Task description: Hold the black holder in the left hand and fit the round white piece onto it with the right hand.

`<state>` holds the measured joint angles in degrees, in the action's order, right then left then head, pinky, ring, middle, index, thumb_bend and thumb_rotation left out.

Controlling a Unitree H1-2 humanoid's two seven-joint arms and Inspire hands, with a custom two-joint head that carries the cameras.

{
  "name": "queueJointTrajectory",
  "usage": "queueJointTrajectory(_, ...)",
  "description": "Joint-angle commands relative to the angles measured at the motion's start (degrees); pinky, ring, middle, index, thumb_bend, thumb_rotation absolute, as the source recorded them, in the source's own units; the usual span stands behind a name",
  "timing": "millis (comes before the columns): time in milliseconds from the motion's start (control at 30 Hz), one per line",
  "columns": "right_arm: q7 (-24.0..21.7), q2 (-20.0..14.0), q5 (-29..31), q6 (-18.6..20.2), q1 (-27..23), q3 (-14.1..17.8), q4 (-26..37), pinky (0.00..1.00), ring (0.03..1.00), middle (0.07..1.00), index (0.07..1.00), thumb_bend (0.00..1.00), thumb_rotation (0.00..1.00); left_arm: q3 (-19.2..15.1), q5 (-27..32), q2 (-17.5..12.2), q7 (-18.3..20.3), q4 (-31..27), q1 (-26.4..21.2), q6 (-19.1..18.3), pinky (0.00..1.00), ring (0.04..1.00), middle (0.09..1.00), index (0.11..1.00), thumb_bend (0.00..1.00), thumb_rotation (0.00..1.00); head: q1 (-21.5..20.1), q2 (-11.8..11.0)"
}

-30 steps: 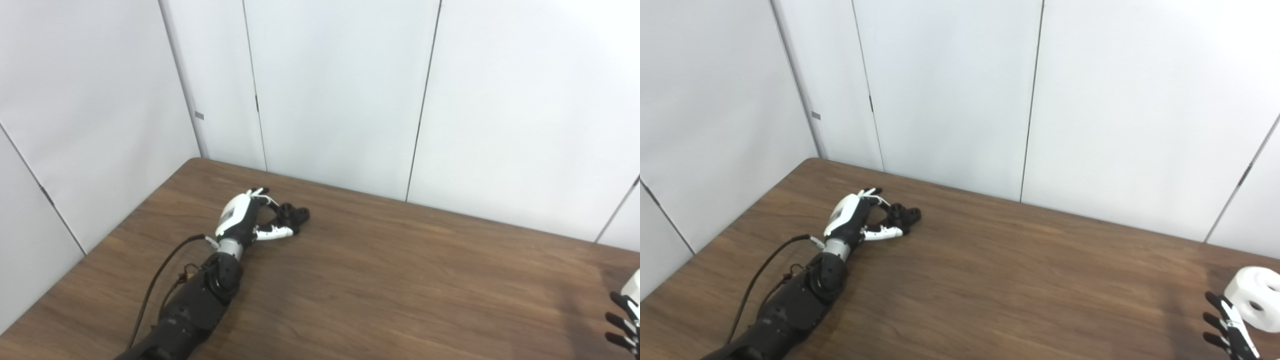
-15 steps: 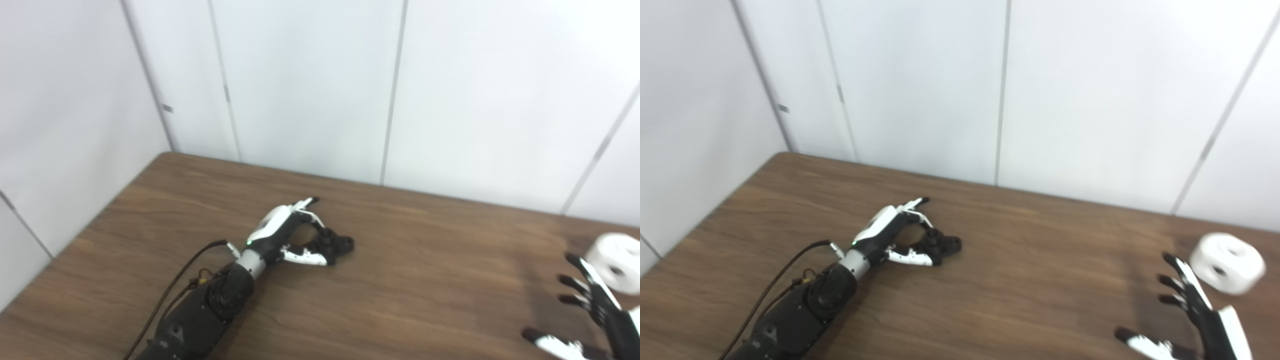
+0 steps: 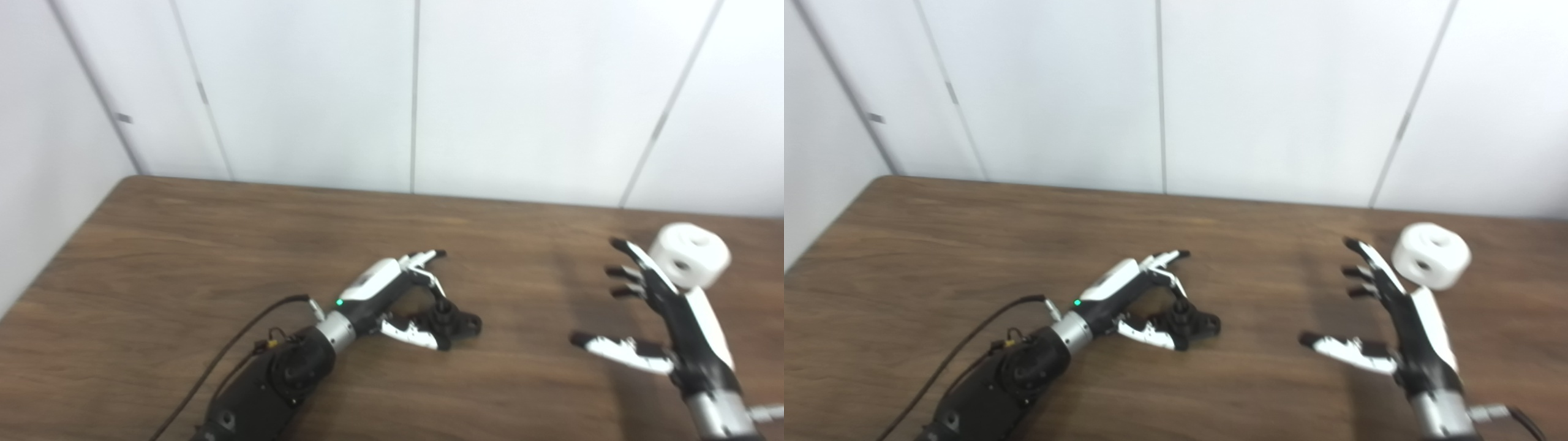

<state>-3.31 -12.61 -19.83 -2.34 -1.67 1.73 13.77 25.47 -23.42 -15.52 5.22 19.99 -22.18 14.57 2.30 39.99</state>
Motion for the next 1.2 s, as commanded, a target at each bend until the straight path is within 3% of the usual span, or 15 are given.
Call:
queueJointTrajectory(0, 0.8, -0.1, -0.8, -0.1, -1.8, -0.1, 2.7, 0.67, 0.815, 0.943, 0.889, 0.78, 0.35, 3.0, -1.0, 2.2, 4.6, 2.1, 1.3, -0.2, 1.00, 1.000, 0.984, 0.481, 0.52, 0.06, -1.1, 0.4)
queueJointTrajectory(267, 0.4, 0.7, -2.7, 3.2, -2.8, -1.2, 5.0, 0.65, 0.811, 0.944, 0.905, 0.75, 0.44, 4.3, -4.0, 3.7, 3.0, 4.8, 1.4, 0.8, 1.00, 1.000, 0.977, 0.481, 0.52, 0.06, -5.8, 1.6)
queueJointTrajectory(500, -0.4, -0.4, -3.1, 4.9, -3.7, -1.0, 7.7, 0.63, 0.789, 0.939, 0.904, 0.72, 0.38, 4.0, -5.1, 3.9, 2.0, 7.1, 1.3, 1.7, 1.00, 1.000, 0.968, 0.481, 0.52, 0.06, -10.0, 0.9)
queueJointTrajectory(667, -3.5, -2.2, -7.4, 12.0, -6.9, -1.3, 10.5, 0.66, 0.809, 0.930, 0.906, 0.77, 0.32, 4.0, -5.9, 2.5, 2.5, 7.6, 0.7, 2.0, 1.00, 1.000, 0.969, 0.482, 0.52, 0.06, -20.7, -1.7)
queueJointTrajectory(833, -10.4, -7.5, -18.3, 23.0, -13.9, -3.1, 11.8, 0.62, 0.815, 0.929, 0.936, 0.78, 0.27, 3.3, -5.0, 1.1, 2.6, 9.1, 0.5, 3.9, 1.00, 1.000, 0.964, 0.482, 0.52, 0.06, -29.3, -5.5)
queueJointTrajectory(900, -13.2, -9.9, -22.1, 26.2, -16.6, -4.1, 11.1, 0.59, 0.808, 0.933, 0.949, 0.79, 0.29, 3.1, -5.0, 0.6, 2.0, 10.2, 0.4, 5.4, 1.00, 1.000, 0.963, 0.482, 0.52, 0.05, -31.0, -6.5)
queueJointTrajectory(1000, -16.4, -13.5, -27.0, 28.5, -20.2, -5.1, 9.0, 0.59, 0.815, 0.938, 0.948, 0.81, 0.30, 2.6, -4.9, 0.2, 1.4, 11.9, 0.3, 7.0, 1.00, 1.000, 0.959, 0.482, 0.52, 0.05, -34.2, -8.6)
queueJointTrajectory(1167, -20.8, -18.7, -33.2, 29.1, -25.4, -4.5, 3.7, 0.67, 0.862, 0.961, 0.948, 0.83, 0.31, 2.6, -7.2, -0.2, -0.6, 13.1, 0.5, 7.7, 1.00, 1.000, 0.946, 0.482, 0.52, 0.05, -35.9, -10.6)
